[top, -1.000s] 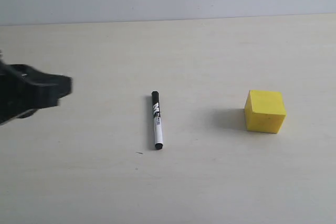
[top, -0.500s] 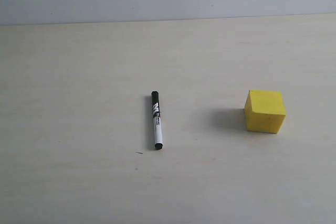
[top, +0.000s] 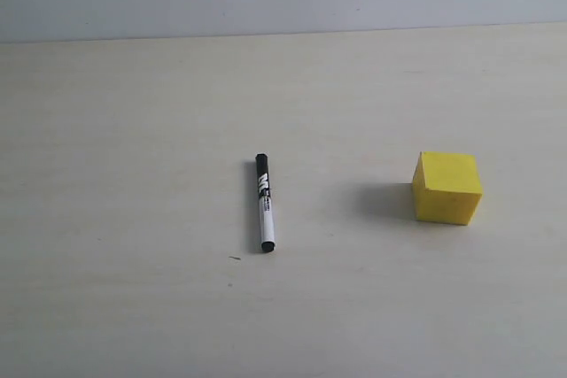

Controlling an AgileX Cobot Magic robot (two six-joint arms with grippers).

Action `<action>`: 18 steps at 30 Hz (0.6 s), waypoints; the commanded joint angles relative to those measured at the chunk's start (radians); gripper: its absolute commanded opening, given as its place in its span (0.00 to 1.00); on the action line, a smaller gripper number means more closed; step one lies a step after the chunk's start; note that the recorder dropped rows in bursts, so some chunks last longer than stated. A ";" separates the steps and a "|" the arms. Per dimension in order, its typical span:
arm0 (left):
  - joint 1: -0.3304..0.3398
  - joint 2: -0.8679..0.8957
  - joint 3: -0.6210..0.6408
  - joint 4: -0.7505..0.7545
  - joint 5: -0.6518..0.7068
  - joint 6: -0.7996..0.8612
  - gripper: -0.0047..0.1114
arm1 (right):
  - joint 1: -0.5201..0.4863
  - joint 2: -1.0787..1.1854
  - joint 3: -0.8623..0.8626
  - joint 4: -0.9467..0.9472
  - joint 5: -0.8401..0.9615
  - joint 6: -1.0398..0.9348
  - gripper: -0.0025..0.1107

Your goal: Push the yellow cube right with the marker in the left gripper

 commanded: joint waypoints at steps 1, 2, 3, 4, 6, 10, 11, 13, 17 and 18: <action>-0.001 -0.006 0.000 0.007 -0.018 0.004 0.04 | -0.004 -0.007 0.005 -0.001 -0.007 -0.004 0.02; -0.001 -0.006 0.000 0.007 -0.018 0.004 0.04 | -0.004 -0.007 0.005 -0.001 -0.007 -0.004 0.02; -0.001 -0.006 0.000 0.007 -0.018 0.004 0.04 | -0.004 -0.007 0.005 -0.001 -0.007 -0.004 0.02; -0.001 -0.006 0.000 0.007 -0.018 0.004 0.04 | -0.004 -0.007 0.005 -0.001 -0.007 -0.004 0.02; 0.001 -0.006 0.000 0.007 -0.025 0.004 0.04 | -0.004 -0.007 0.005 -0.001 -0.007 -0.004 0.02; 0.001 -0.006 0.000 0.018 -0.046 0.031 0.04 | -0.004 -0.007 0.005 -0.001 -0.007 -0.004 0.02; 0.001 -0.006 0.000 0.018 -0.046 0.052 0.04 | -0.004 -0.007 0.005 -0.001 -0.007 -0.004 0.02; 0.001 -0.006 0.000 0.018 -0.046 0.061 0.04 | -0.004 -0.007 0.005 -0.001 -0.007 -0.004 0.02; 0.001 -0.006 0.000 0.118 -0.030 -0.048 0.04 | -0.004 -0.007 0.005 -0.001 -0.007 -0.004 0.02; 0.001 -0.006 0.000 0.248 -0.023 -0.209 0.04 | -0.004 -0.007 0.005 -0.001 -0.007 -0.004 0.02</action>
